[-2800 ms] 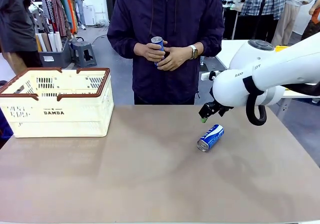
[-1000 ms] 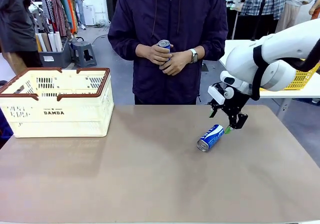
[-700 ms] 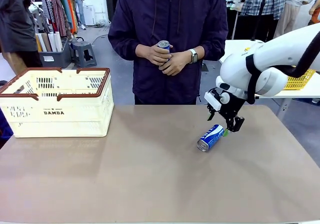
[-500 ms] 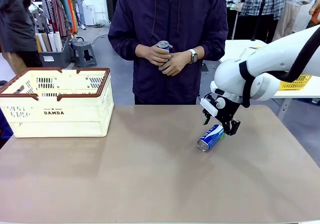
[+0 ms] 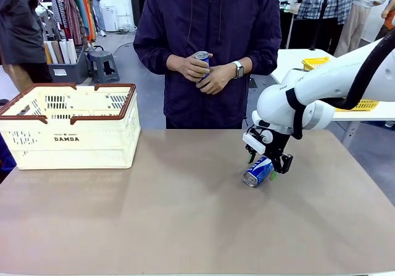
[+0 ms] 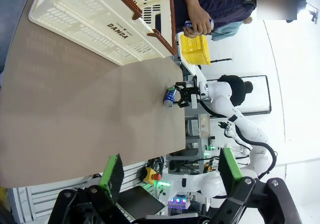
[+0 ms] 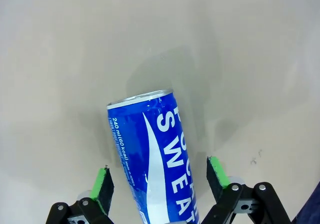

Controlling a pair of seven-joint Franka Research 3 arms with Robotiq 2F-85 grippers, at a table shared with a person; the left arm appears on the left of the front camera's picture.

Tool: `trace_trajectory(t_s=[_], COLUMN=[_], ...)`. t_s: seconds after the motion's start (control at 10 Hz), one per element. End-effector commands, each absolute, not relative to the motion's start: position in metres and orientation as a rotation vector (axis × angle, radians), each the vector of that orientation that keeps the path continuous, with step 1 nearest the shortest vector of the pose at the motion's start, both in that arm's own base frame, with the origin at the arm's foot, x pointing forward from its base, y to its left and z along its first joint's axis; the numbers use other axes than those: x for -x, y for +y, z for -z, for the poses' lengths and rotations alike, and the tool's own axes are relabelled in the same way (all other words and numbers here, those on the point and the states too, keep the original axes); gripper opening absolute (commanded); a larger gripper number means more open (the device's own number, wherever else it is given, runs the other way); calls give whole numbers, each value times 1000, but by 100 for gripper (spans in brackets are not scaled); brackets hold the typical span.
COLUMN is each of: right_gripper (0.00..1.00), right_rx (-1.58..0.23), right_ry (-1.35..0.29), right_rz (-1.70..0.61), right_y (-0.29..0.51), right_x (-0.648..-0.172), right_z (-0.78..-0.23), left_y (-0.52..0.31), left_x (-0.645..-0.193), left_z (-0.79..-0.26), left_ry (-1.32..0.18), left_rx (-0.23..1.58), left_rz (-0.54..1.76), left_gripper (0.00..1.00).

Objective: Place the drinks into the Shopping basket.
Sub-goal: Pick up one drink and place it into the Shopping basket.

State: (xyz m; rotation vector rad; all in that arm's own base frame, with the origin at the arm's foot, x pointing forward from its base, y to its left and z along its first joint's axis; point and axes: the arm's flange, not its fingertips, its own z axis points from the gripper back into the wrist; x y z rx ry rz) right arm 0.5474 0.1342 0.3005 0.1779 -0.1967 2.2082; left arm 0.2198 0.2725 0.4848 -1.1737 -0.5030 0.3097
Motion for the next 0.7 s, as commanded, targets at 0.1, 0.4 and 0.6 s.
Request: trace_trajectory(t_s=[0.1,0.4,0.6], right_gripper=[100,0,0], right_rx=[-168,-209,-216], right_ry=[-176,-159,-161], right_rz=[-2236,-2237,-2230], right_y=[137,136,135], right_x=[-554,-555,-556], right_z=[-304,-303,-303], left_y=[273,273,273], left_x=[-219,-219,-219], left_z=[-486,-486,-486], left_ry=[-523,-523,-523], left_rx=[1187,1187,1187], left_rz=[-297,-297,-297], left_gripper=[100,100,100])
